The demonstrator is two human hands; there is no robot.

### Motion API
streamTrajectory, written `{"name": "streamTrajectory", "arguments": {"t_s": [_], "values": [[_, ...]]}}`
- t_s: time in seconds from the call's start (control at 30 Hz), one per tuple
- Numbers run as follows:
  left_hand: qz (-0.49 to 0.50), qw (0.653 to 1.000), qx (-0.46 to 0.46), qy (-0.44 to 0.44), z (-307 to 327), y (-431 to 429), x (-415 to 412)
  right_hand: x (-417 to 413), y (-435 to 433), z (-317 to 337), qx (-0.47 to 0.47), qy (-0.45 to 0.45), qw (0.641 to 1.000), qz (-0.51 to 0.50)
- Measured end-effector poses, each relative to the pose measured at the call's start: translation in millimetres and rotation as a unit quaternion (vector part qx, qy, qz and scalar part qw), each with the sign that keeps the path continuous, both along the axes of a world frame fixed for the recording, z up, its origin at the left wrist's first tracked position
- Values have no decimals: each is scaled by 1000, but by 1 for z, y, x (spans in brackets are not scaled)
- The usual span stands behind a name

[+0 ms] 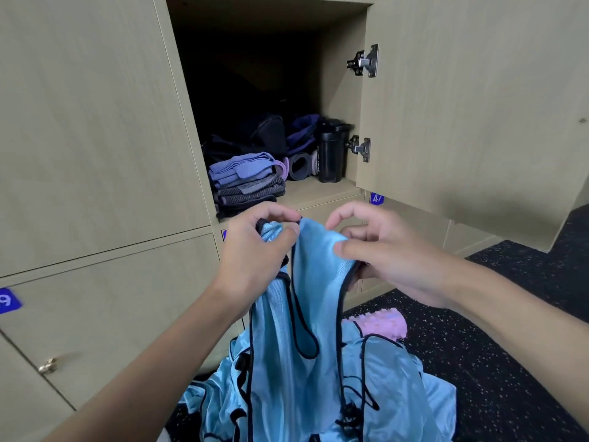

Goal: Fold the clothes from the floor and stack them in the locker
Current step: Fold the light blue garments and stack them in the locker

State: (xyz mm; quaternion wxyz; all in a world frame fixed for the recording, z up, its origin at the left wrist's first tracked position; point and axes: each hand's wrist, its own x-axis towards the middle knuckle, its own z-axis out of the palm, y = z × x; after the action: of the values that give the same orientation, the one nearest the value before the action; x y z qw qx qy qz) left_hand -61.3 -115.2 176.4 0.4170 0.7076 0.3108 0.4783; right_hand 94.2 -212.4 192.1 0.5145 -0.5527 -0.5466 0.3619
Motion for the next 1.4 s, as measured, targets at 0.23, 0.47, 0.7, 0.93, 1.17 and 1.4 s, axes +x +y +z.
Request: {"name": "streamTrajectory", "arguments": {"t_s": [0.23, 0.47, 0.7, 0.93, 1.17, 1.4], "values": [[-63, 997, -12, 43, 6, -13, -1, 1, 3, 4, -9, 182, 983, 17], [-31, 995, 78, 51, -3, -14, 4, 2, 3, 2, -24, 119, 992, 23], [-80, 995, 49, 25, 7, -13, -4, 12, 4, -5, -19, -207, 976, -65], [-35, 998, -52, -2, 6, 7, -6, 27, 8, -6, 95, -180, 974, -98], [-25, 995, -91, -27, 2, 22, -8, 5, -10, 16, 86, -133, 987, 34], [-74, 996, -30, -38, 10, -4, -4, -18, 2, -3, 131, -205, 968, -64]]}}
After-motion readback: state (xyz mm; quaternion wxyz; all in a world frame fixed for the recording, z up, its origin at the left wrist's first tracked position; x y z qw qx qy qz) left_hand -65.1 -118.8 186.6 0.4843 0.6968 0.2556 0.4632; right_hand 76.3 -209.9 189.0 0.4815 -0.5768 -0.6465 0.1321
